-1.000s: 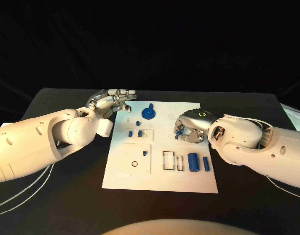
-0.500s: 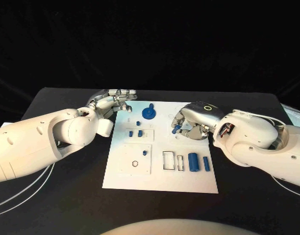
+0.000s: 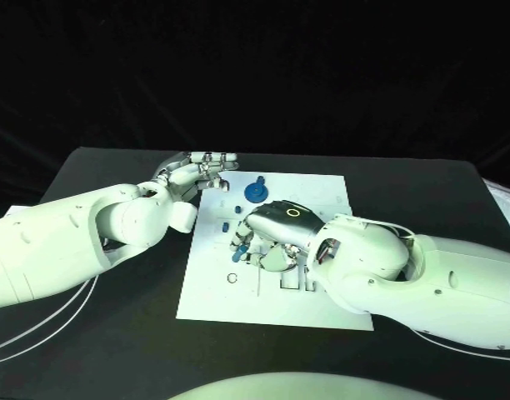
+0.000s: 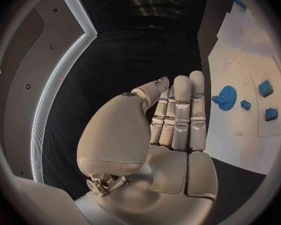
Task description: Assemble the parts on the task board
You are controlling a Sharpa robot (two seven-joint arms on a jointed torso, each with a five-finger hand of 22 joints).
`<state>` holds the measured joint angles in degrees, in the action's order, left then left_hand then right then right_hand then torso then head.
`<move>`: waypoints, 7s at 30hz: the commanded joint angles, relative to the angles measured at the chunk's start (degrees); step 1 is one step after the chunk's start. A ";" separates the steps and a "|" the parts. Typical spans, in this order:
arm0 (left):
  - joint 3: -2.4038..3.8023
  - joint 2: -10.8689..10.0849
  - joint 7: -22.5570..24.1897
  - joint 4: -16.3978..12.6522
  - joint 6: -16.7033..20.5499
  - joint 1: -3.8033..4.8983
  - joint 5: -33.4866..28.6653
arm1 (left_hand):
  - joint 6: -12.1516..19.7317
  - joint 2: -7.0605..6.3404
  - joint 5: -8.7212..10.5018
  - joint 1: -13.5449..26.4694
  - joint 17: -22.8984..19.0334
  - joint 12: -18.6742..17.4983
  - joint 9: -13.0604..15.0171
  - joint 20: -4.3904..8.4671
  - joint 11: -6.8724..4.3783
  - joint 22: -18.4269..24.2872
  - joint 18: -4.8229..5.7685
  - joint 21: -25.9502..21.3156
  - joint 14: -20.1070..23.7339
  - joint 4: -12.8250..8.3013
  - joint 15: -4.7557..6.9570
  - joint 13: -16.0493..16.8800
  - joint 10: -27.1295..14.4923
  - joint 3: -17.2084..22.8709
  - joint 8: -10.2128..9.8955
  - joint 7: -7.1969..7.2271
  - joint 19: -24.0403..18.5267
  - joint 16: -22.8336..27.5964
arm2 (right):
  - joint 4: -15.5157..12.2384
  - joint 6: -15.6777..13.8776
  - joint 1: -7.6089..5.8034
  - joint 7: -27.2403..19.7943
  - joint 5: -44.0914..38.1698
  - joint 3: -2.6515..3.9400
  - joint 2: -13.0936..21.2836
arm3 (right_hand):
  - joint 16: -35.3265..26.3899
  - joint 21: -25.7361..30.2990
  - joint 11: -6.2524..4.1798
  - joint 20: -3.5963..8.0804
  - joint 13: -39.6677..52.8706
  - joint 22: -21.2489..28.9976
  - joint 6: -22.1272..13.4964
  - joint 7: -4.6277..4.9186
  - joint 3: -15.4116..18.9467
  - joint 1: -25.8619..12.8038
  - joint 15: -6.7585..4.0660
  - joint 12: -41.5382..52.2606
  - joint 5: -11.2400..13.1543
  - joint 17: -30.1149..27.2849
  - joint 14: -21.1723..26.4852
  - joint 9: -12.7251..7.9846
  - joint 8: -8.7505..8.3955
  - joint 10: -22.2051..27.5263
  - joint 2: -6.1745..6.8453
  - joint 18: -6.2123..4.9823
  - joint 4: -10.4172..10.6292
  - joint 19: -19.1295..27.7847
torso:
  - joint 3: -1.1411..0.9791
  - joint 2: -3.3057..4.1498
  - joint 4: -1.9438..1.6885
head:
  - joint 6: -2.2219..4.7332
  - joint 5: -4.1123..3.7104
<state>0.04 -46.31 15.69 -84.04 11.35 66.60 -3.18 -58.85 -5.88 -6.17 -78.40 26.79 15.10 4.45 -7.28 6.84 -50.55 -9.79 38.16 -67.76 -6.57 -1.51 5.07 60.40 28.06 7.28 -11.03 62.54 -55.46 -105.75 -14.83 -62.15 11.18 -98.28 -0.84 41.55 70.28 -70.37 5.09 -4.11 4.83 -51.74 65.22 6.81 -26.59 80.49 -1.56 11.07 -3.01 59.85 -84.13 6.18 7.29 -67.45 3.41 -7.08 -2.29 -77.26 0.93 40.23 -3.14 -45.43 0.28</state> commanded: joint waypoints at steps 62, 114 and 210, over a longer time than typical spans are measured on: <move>0.03 0.28 0.12 0.05 -1.53 -0.01 0.41 | 0.38 0.76 -0.21 0.02 -0.12 0.31 -0.08 0.19 0.00 0.09 -0.72 -0.37 0.33 0.01 0.00 -0.02 -0.39 -0.34 0.33 -0.10 0.12 0.27 | 7.33 7.57 4.26 2.90 -5.90 -1.02 -7.46 | -1.55 2.45 0.19 -1.33 -1.32 4.56 -7.11 2.05 2.09 -4.98 1.72 -4.95 -1.95 -2.64 -0.81 -1.37 -3.83 5.08 3.43 -0.30 1.99 2.21 | 0.01 -0.06 0.11 | -1.76 1.45; -0.21 -0.73 0.36 -0.19 -1.29 -0.61 0.41 | 0.48 0.86 -0.22 -0.01 -0.30 0.64 -0.09 0.17 0.01 0.18 -0.72 -0.50 0.43 -0.12 -0.01 -0.05 -0.59 -0.52 0.46 -0.12 0.10 0.27 | -5.39 3.18 2.94 22.14 12.49 -1.98 20.51 | 8.59 -5.58 -3.86 1.02 47.90 -8.54 -5.49 -0.89 29.68 -12.10 -1.51 45.16 -13.89 8.52 -2.66 0.56 3.58 -5.56 0.64 1.72 18.90 -3.36 | 0.09 -0.66 2.01 | 0.11 -2.38; -0.21 -0.54 -0.29 0.02 -1.96 -0.77 0.42 | 0.65 0.90 -0.23 0.02 -0.47 0.88 -0.12 0.15 0.06 0.26 -0.72 -0.62 0.52 -0.22 -0.04 -0.10 -0.87 -0.69 0.53 -0.16 0.08 0.27 | -2.74 -0.13 4.50 18.89 14.67 -1.77 9.81 | 9.87 -7.18 -5.81 2.39 56.60 -12.24 -2.24 -3.03 36.39 -0.01 -3.04 45.17 -3.91 11.67 -2.83 10.84 6.91 -8.94 -6.20 2.26 7.52 -3.80 | 0.07 -0.70 2.02 | -0.82 -1.36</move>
<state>-0.20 -46.96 15.15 -83.98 10.52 65.82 -2.93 -58.64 -5.43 -6.17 -78.40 26.41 15.73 4.39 -7.28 6.84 -50.35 -9.79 37.83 -67.81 -6.89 -1.56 5.07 60.00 27.75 7.51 -11.24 62.54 -55.46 -108.59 -16.88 -57.75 30.44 -81.05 -2.60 51.61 80.25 -77.24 -0.67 -1.96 61.33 -63.94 63.15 3.98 9.79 79.98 -4.33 56.24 -7.08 71.47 -84.02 17.09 14.19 -76.04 -2.70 -5.26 5.44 -81.03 0.99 39.52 -1.13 -46.21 -1.11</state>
